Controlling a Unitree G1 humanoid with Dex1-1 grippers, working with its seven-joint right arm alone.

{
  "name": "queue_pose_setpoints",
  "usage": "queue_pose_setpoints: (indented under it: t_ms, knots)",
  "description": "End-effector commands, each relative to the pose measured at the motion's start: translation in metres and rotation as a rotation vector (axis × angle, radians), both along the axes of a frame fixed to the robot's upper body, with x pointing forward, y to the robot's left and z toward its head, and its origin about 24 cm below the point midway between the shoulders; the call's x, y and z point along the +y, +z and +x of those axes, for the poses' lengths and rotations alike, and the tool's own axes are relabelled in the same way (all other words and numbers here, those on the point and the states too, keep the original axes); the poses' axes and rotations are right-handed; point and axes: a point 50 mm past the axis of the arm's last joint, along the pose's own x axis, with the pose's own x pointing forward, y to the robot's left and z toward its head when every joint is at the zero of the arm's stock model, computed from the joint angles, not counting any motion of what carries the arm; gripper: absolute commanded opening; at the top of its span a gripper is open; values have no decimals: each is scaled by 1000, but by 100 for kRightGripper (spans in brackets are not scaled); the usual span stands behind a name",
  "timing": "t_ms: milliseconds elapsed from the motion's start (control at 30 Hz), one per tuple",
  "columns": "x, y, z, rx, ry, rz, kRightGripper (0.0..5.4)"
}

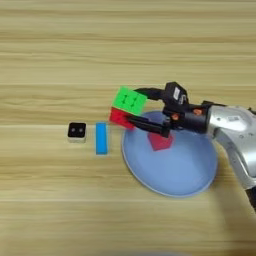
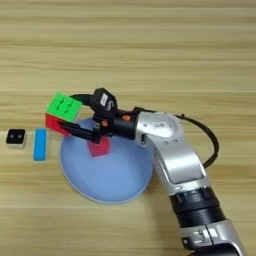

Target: Move the objects on the table

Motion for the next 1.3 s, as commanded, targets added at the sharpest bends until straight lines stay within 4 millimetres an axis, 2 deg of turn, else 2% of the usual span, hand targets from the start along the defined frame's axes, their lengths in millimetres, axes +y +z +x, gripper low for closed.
queue_pose_setpoints:
  t_ms: [33, 467, 633, 967, 1300]
  knots:
    - [-10, 24, 3, -108, -16, -5, 339]
    - [-40, 32, -10, -102, -4, -20, 339]
    - [-49, 31, -19, -117, 61, -45, 339]
    - [-65, 23, -23, -104, 103, -94, 339]
    - [-77, 2, -25, -45, 156, -193, 339]
